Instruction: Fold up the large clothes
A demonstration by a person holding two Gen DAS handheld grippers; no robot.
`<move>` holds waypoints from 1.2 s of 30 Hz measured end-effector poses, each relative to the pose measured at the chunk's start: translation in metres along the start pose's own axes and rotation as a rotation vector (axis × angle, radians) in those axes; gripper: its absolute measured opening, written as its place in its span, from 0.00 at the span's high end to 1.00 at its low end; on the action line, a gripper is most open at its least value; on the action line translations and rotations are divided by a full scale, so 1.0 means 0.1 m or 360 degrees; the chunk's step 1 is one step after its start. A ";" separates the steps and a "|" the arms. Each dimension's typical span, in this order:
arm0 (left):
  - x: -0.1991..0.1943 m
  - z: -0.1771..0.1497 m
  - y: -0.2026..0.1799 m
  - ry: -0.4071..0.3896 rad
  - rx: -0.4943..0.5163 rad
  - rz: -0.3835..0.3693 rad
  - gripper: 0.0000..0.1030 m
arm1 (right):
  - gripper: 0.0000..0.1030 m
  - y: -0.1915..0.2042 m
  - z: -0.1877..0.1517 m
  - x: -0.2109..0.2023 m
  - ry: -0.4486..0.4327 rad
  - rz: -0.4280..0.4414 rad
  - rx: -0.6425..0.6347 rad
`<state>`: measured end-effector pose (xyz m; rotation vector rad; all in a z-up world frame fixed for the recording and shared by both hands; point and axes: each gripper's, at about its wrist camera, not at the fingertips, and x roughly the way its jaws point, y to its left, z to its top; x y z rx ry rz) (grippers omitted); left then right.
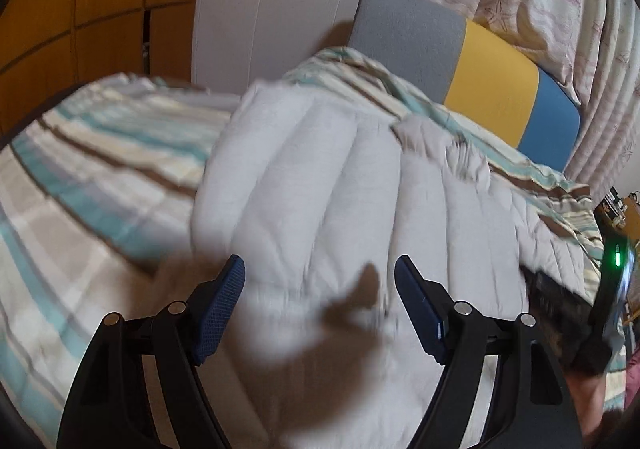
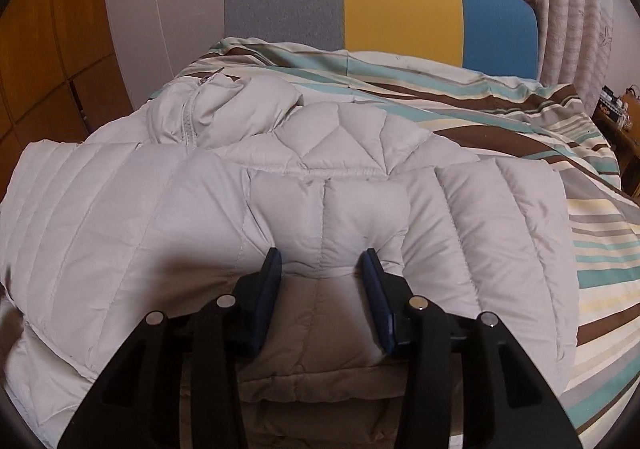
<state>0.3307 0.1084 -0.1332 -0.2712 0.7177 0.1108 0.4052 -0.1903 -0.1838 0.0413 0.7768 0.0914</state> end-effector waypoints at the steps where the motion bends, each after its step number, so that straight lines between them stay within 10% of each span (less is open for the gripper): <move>1: 0.04 0.10 -0.01 -0.0026 0.0015 0.0021 0.32 | 0.59 0.01 -0.01 -0.01 -0.0006 0.0002 0.0001; 11: 1.07 0.82 0.26 0.0120 0.0056 0.0337 0.55 | 0.59 0.01 -0.04 -0.06 -0.0019 0.0031 0.0024; 23: 1.32 0.65 0.55 0.0158 -0.0096 0.0203 0.54 | 0.58 0.10 -0.01 0.08 0.0033 0.0061 -0.0025; 27: 0.92 0.65 0.49 0.0098 -0.0070 0.0452 0.16 | 0.58 0.08 -0.01 0.05 0.0012 0.0073 -0.0006; 32: 0.27 0.46 0.08 -0.0115 0.0048 0.0271 0.16 | 0.57 0.08 -0.01 0.02 -0.0005 0.0048 -0.0021; 36: 0.38 0.25 -0.39 -0.0003 0.0315 0.0164 0.15 | 0.56 0.11 -0.02 0.01 -0.0010 0.0027 -0.0035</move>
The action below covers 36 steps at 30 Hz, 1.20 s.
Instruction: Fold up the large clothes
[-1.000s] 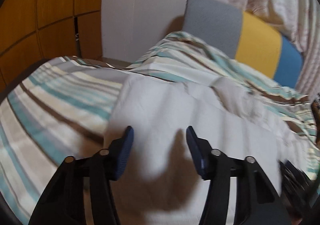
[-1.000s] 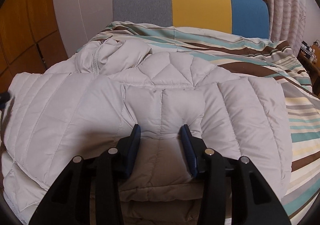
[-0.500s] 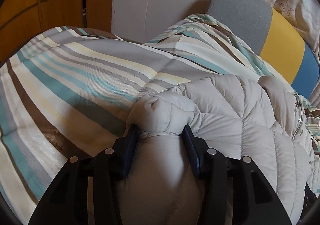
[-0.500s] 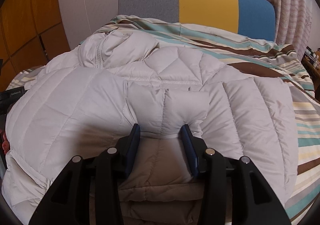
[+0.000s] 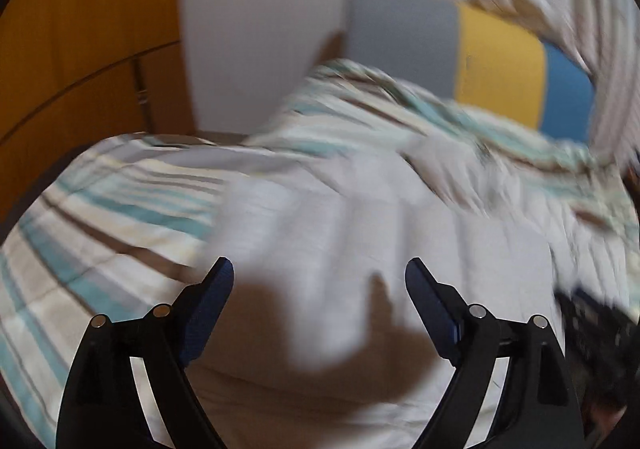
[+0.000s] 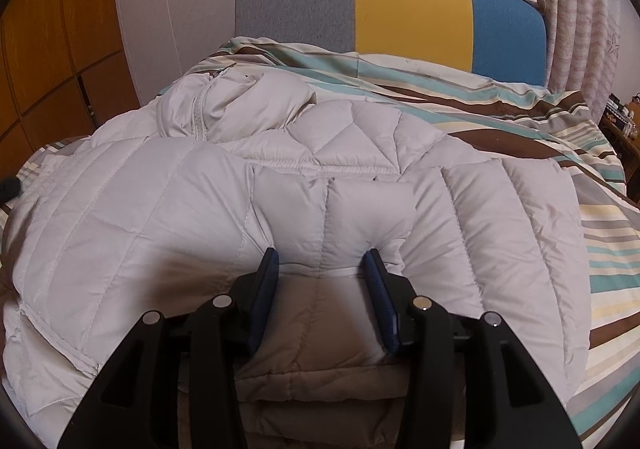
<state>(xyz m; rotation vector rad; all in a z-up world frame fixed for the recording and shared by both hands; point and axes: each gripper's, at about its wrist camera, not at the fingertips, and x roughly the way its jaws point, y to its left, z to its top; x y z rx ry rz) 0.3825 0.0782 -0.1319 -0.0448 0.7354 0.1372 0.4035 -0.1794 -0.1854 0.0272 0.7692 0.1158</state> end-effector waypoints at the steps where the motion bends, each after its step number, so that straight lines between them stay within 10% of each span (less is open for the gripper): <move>1: 0.09 -0.03 -0.07 0.0037 0.0046 0.0039 0.16 | 0.56 0.00 0.00 0.00 -0.0001 -0.0001 0.0000; 19: 0.38 -0.24 -0.13 0.0131 0.0105 0.0230 0.03 | 0.54 0.07 0.01 0.06 0.0016 -0.0053 -0.0043; 36: -0.27 -0.78 0.26 0.0245 -0.0167 -0.0002 0.03 | 0.28 -0.04 -0.06 -0.28 0.0043 -0.0062 0.0021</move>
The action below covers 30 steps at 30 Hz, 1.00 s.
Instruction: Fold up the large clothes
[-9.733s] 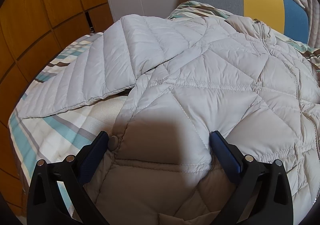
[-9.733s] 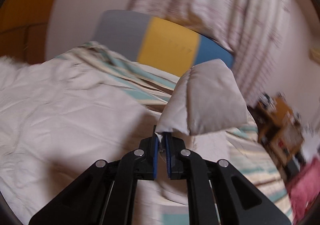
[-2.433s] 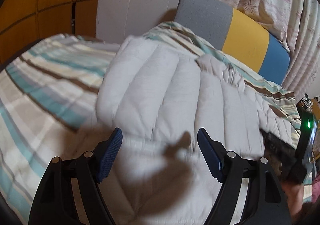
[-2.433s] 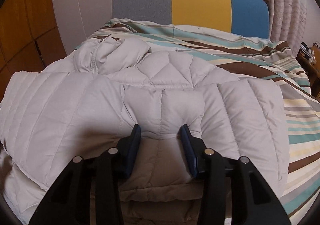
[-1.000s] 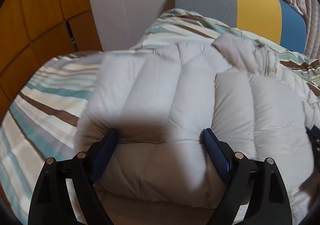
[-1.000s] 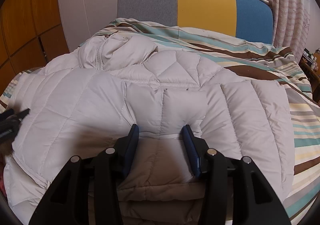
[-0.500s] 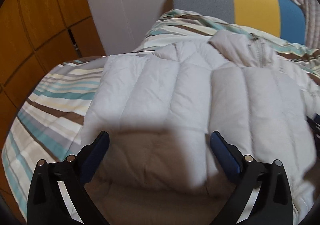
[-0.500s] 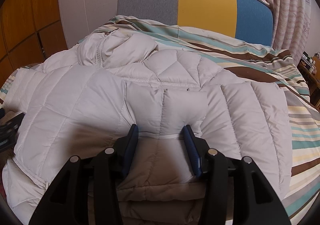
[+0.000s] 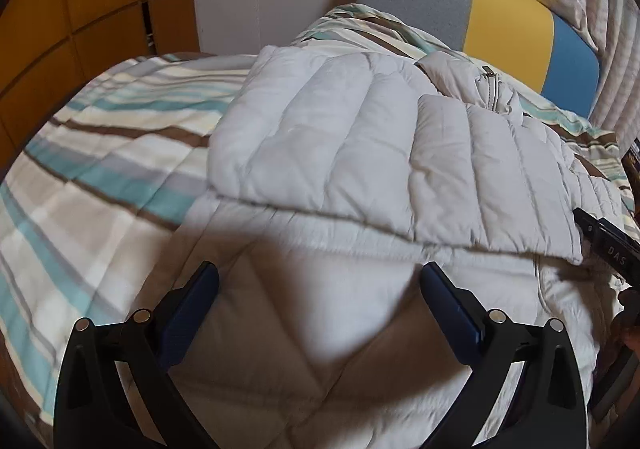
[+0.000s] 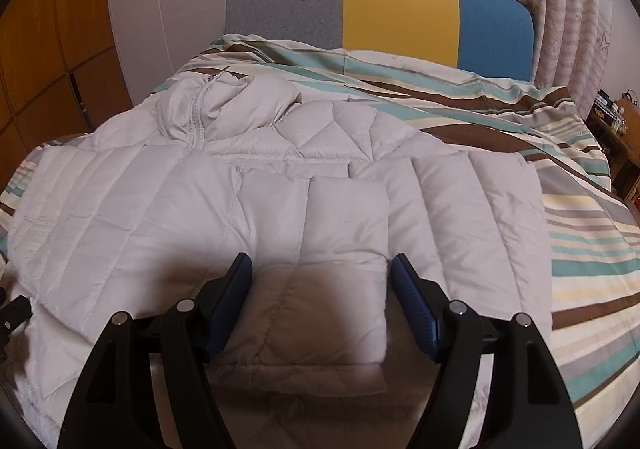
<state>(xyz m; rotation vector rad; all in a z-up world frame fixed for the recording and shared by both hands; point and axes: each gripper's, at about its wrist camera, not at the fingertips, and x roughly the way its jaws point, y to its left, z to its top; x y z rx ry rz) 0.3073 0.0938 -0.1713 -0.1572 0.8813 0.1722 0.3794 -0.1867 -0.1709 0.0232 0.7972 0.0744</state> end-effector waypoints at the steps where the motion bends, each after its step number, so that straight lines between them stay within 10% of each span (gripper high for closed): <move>1: -0.03 -0.03 0.01 -0.0007 -0.0001 0.0002 0.03 | 0.27 0.00 -0.02 -0.04 -0.0002 -0.0004 -0.0008; 30: -1.18 -1.28 0.75 -0.0159 0.0007 0.0042 0.10 | 0.31 -0.63 -1.30 -1.80 0.0007 0.0083 0.0098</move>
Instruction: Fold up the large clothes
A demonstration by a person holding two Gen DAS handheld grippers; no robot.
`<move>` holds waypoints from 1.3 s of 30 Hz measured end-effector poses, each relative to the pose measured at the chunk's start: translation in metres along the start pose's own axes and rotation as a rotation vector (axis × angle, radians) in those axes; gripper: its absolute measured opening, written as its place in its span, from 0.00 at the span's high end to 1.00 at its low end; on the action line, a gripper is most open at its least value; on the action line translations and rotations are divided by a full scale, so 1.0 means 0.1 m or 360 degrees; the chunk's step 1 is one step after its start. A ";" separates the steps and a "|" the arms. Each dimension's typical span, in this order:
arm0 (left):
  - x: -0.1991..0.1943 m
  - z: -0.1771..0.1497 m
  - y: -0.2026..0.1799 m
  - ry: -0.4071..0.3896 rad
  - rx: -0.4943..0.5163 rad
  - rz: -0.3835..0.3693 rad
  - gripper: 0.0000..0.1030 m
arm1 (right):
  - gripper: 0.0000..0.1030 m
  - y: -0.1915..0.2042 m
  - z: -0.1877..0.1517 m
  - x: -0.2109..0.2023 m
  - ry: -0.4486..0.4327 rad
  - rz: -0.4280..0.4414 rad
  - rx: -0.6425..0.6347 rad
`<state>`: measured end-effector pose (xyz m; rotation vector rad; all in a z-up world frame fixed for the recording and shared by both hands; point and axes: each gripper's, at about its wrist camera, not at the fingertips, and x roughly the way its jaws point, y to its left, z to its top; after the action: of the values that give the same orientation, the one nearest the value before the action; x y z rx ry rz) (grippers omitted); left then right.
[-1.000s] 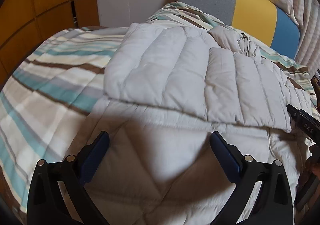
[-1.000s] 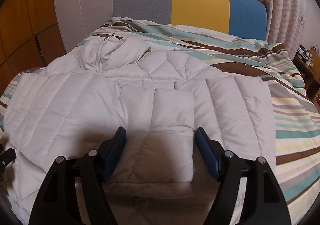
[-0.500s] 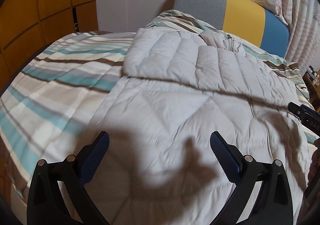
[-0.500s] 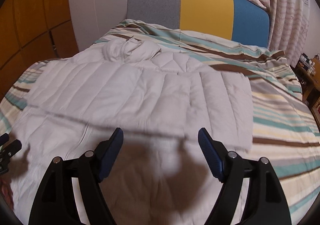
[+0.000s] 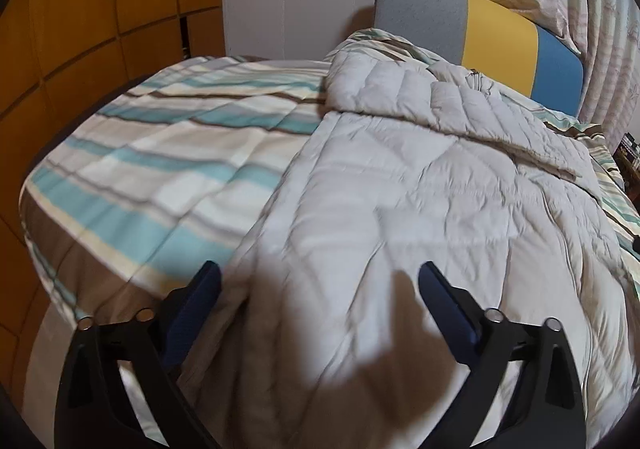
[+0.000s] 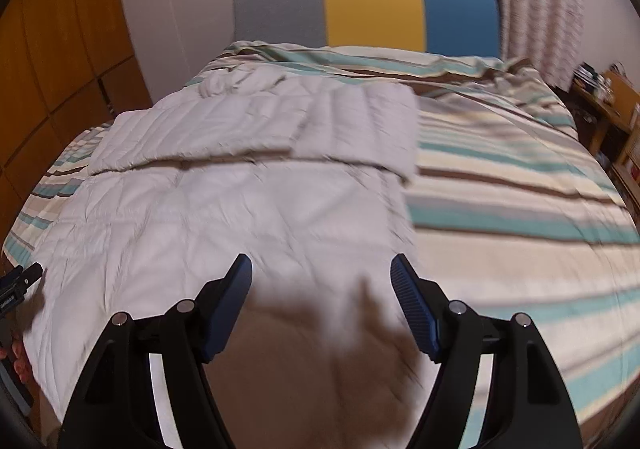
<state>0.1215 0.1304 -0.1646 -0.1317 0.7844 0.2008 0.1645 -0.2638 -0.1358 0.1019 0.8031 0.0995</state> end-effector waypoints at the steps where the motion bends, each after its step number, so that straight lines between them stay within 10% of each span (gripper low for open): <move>1: -0.03 -0.04 0.03 0.0000 -0.0003 0.0002 0.13 | 0.31 -0.08 -0.07 -0.06 0.0003 -0.0010 0.0024; 22: -0.38 -0.67 0.17 0.0043 -0.0055 -0.0144 0.22 | 0.39 -0.54 -1.08 -0.56 0.0220 0.0172 0.0306; 28: -0.46 -0.63 0.03 0.0044 0.0017 -0.0184 0.73 | 0.79 -0.32 -1.03 -0.50 0.0192 0.0208 0.0201; 39: -0.70 0.09 0.02 -0.0174 -0.0114 -0.0356 0.92 | 0.88 -0.28 -0.40 -0.70 -0.0130 0.0322 0.0233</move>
<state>0.0785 0.1247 -0.1084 -0.2727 0.6480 0.0240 0.0882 -0.2985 -0.1171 0.3240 0.7166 0.2260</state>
